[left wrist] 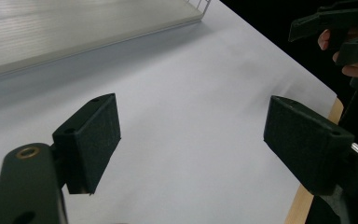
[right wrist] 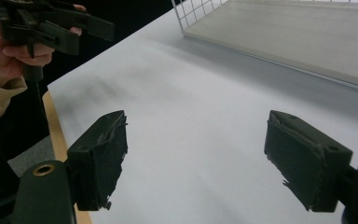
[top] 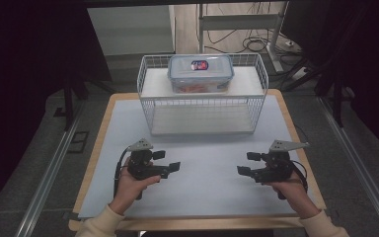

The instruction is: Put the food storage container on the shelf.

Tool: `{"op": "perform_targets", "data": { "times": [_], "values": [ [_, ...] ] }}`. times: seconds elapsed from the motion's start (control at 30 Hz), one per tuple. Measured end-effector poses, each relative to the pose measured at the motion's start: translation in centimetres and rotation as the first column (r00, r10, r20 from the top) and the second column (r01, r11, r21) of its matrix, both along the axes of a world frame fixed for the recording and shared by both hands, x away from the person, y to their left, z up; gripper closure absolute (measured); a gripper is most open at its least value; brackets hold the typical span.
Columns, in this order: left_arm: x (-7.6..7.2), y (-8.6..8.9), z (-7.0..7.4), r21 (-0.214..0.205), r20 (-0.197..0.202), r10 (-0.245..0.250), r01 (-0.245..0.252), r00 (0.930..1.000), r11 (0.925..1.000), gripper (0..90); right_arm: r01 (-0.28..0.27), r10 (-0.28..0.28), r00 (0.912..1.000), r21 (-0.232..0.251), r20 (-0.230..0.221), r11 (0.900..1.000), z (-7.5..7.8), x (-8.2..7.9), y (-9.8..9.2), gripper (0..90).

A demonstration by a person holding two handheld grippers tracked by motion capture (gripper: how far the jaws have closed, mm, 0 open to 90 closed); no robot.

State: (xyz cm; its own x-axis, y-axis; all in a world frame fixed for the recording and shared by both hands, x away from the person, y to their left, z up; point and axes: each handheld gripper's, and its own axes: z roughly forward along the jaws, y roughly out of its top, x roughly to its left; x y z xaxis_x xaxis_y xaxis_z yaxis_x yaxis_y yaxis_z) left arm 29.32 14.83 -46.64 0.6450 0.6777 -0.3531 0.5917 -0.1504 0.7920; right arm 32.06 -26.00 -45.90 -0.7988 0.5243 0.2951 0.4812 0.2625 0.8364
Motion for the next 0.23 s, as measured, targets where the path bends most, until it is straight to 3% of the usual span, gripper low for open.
{"op": "perform_targets", "data": {
  "times": [0.23],
  "values": [
    [0.26,0.41,-0.40,-0.004,-0.012,0.021,-0.021,0.9997,0.9998,18.1,0.069,-0.068,0.9948,-0.010,0.076,0.9976,-0.67,-0.66,-0.28,14.7]
  ]
}}
